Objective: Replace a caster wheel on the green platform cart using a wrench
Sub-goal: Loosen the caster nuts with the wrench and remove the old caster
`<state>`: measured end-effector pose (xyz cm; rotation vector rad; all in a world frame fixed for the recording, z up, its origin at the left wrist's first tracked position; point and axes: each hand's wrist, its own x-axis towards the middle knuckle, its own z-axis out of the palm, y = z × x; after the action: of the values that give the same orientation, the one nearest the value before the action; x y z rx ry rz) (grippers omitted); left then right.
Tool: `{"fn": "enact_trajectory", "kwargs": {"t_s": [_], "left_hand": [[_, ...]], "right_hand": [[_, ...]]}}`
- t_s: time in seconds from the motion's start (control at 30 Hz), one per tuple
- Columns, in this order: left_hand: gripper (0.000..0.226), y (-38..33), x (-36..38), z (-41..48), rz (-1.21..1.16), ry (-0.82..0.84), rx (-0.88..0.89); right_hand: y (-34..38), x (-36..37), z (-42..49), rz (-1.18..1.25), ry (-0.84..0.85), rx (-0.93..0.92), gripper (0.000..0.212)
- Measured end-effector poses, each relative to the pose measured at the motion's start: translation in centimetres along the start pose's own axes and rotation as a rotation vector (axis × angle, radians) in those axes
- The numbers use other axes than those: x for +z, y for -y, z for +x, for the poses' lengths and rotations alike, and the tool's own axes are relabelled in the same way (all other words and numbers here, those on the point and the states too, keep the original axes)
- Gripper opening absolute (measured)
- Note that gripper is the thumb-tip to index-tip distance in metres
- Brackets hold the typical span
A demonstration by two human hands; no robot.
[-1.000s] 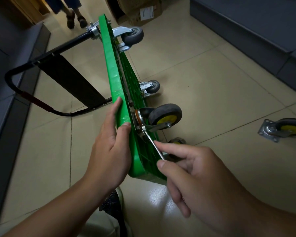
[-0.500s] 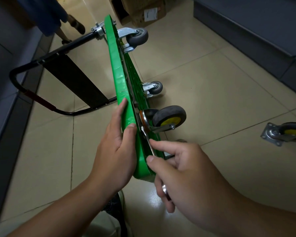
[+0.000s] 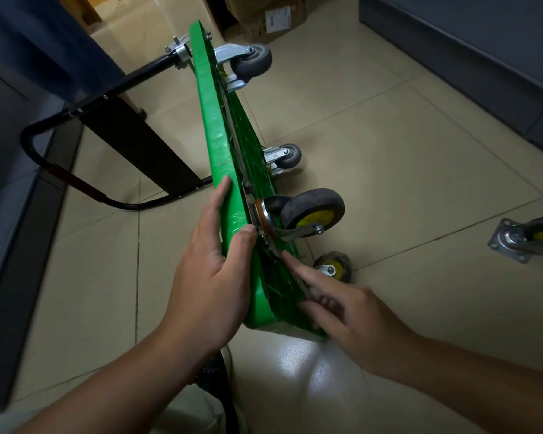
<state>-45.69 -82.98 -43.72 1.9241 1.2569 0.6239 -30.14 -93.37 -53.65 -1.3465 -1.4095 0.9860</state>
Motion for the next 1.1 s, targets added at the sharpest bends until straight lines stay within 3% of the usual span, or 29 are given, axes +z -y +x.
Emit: {"fn": "enact_trajectory", "kwargs": {"t_s": [0.23, 0.47, 0.8, 1.1], "left_hand": [[0.069, 0.0, -0.1, 0.1, 0.006, 0.009, -0.002], [0.071, -0.1, 0.0, 0.1, 0.007, 0.002, 0.003], [0.068, -0.4, -0.1, -0.1, 0.033, -0.012, -0.002], [0.064, -0.2, -0.1, 0.0, 0.049, -0.008, -0.006]], "right_hand": [[-1.4, 1.8, 1.6, 0.069, 0.024, 0.007, 0.079], [-2.3, -0.5, -2.8, -0.055, 0.08, 0.105, 0.077], [6.7, -1.2, -3.5, 0.506, -0.06, 0.309, 0.05], [10.0, -1.2, -1.5, 0.722, -0.057, 0.435, 0.036]]}}
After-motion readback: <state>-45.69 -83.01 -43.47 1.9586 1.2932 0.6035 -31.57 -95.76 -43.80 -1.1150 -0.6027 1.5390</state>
